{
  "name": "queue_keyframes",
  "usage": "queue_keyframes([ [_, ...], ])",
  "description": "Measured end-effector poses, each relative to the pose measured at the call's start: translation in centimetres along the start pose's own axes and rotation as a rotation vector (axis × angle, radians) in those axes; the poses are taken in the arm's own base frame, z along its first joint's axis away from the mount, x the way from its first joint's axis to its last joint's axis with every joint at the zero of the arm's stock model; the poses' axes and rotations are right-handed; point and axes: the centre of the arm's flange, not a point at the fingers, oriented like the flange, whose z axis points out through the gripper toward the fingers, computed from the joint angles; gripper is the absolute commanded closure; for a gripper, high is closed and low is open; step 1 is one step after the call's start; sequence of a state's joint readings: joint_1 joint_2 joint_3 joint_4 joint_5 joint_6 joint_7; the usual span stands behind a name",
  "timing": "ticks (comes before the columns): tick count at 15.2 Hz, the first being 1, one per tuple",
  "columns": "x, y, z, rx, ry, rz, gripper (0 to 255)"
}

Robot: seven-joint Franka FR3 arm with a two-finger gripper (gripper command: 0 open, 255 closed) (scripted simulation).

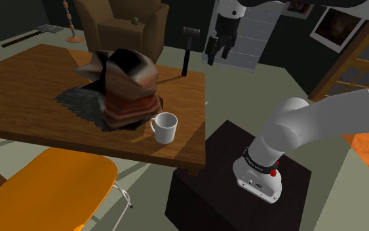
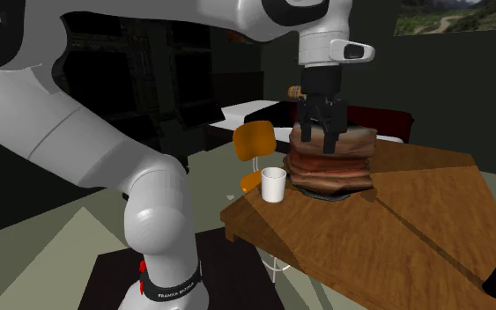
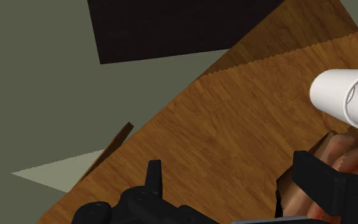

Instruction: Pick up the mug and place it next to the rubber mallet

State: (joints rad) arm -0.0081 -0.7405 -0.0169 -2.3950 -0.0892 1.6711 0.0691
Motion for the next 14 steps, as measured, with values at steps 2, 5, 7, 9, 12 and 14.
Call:
queue_keyframes([
  [2,-0.1,-0.5,0.4,0.003,-0.002,0.006,0],
  [5,-0.4,-2.8,2.8,0.018,-0.011,0.042,0],
  [7,-0.5,-4.8,4.3,0.030,-0.018,0.069,0],
  [9,-0.4,-6.3,5.9,0.043,-0.025,0.098,0],
  [12,-0.6,-9.3,8.0,0.061,-0.036,0.140,0],
  [14,-0.6,-11.2,9.6,0.073,-0.043,0.169,0],
])
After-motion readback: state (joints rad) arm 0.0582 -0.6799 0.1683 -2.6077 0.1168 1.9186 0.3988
